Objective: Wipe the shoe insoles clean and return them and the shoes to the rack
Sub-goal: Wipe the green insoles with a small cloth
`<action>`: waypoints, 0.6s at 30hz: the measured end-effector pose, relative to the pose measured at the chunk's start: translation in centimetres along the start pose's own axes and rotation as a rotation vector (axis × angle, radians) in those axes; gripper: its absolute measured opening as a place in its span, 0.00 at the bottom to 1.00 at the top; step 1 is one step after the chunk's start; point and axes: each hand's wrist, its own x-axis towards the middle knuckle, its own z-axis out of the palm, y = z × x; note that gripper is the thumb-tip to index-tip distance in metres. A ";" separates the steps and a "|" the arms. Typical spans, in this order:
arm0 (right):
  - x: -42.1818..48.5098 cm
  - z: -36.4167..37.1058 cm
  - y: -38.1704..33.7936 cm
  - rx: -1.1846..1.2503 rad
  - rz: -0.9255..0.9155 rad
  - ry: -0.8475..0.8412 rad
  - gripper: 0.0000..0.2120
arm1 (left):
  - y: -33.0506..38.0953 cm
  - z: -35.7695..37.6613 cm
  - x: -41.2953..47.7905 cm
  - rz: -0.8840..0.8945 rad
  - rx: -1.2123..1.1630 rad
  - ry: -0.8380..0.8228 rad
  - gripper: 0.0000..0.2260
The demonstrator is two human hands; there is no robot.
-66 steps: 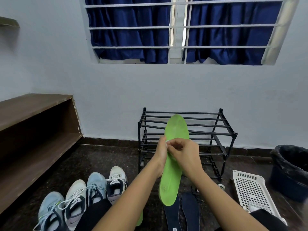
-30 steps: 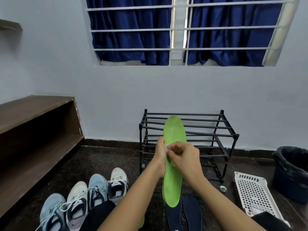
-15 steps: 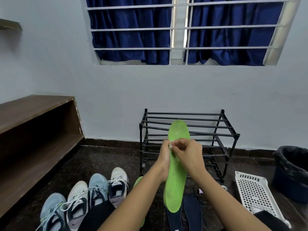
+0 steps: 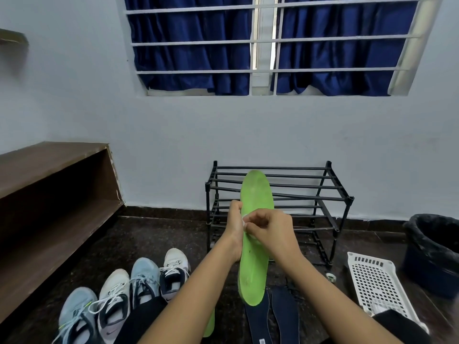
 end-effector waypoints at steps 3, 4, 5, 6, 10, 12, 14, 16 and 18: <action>0.3 -0.3 0.2 -0.007 0.018 0.005 0.06 | -0.3 0.5 -0.1 -0.008 0.009 -0.021 0.27; 0.5 -0.5 0.3 -0.011 0.021 0.021 0.06 | -0.5 0.7 -0.2 -0.013 0.014 -0.026 0.25; 0.7 -0.7 0.4 -0.013 0.022 0.039 0.07 | -0.7 1.1 -0.4 -0.017 0.019 -0.029 0.22; 0.8 -0.9 0.6 -0.011 0.025 0.055 0.07 | -0.9 1.3 -0.6 -0.020 0.023 -0.034 0.20; 0.8 -0.9 0.6 -0.005 0.027 0.100 0.08 | -0.8 1.7 -0.9 -0.026 0.031 -0.024 0.17; 0.5 -0.7 0.4 -0.012 0.009 0.093 0.07 | -0.5 1.3 -0.9 -0.013 0.038 -0.005 0.20; 0.1 -0.5 0.1 0.008 0.009 0.054 0.06 | -0.3 0.8 -0.5 0.008 0.034 0.005 0.25; -0.2 -0.2 -0.1 0.024 0.007 0.015 0.06 | 0.0 0.2 -0.3 0.010 0.028 0.009 0.29; -0.4 -0.1 -0.2 0.019 0.009 -0.003 0.06 | 0.0 0.0 -0.2 0.005 0.016 0.017 0.28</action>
